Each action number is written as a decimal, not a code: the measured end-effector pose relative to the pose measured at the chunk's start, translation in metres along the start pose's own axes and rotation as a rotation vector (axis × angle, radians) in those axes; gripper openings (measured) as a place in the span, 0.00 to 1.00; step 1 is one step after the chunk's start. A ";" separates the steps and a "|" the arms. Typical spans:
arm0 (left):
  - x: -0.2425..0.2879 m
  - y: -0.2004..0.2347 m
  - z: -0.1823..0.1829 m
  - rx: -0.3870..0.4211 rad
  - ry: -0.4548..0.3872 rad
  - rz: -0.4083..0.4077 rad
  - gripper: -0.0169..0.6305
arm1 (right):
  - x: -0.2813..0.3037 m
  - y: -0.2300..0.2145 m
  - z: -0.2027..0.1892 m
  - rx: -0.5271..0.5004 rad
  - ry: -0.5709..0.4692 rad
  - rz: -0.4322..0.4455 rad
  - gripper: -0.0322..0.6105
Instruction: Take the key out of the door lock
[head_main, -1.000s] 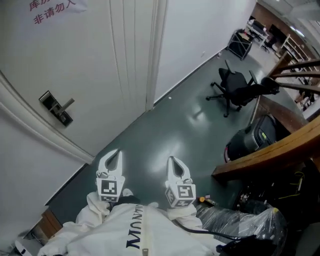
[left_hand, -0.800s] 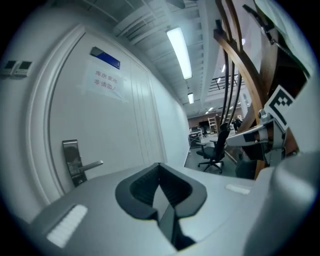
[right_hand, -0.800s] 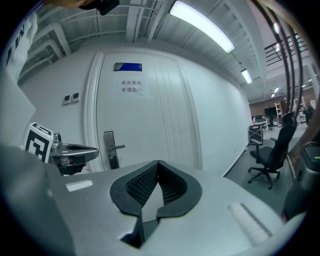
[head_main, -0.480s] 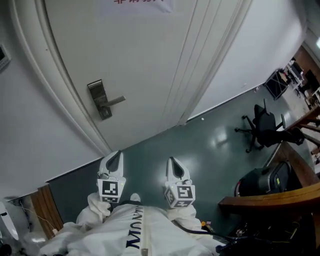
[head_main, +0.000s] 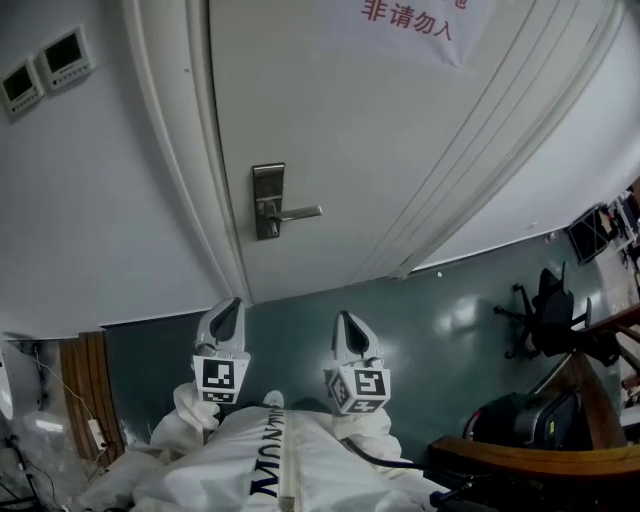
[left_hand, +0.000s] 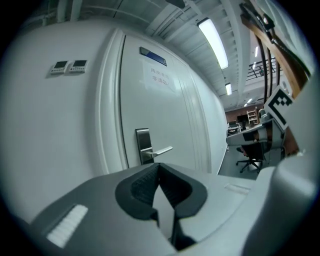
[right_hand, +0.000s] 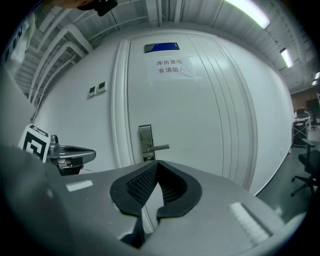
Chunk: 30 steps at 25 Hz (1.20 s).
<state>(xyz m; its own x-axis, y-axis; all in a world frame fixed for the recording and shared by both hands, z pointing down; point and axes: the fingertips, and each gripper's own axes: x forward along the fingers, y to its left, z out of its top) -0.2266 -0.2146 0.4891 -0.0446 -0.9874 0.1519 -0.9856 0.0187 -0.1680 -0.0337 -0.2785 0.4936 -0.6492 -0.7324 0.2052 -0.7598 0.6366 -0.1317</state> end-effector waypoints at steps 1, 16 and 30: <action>-0.001 0.004 -0.002 -0.004 0.007 0.015 0.03 | 0.005 0.003 0.001 -0.004 0.004 0.015 0.05; 0.003 0.027 -0.002 -0.036 0.075 0.242 0.03 | 0.068 0.012 0.013 -0.043 0.054 0.258 0.05; 0.002 0.024 -0.006 -0.038 0.116 0.311 0.03 | 0.092 0.008 0.009 0.030 0.052 0.330 0.06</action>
<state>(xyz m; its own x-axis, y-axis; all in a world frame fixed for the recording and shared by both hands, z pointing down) -0.2517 -0.2148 0.4907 -0.3603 -0.9090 0.2096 -0.9272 0.3244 -0.1874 -0.0998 -0.3434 0.5025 -0.8582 -0.4745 0.1959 -0.5104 0.8293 -0.2274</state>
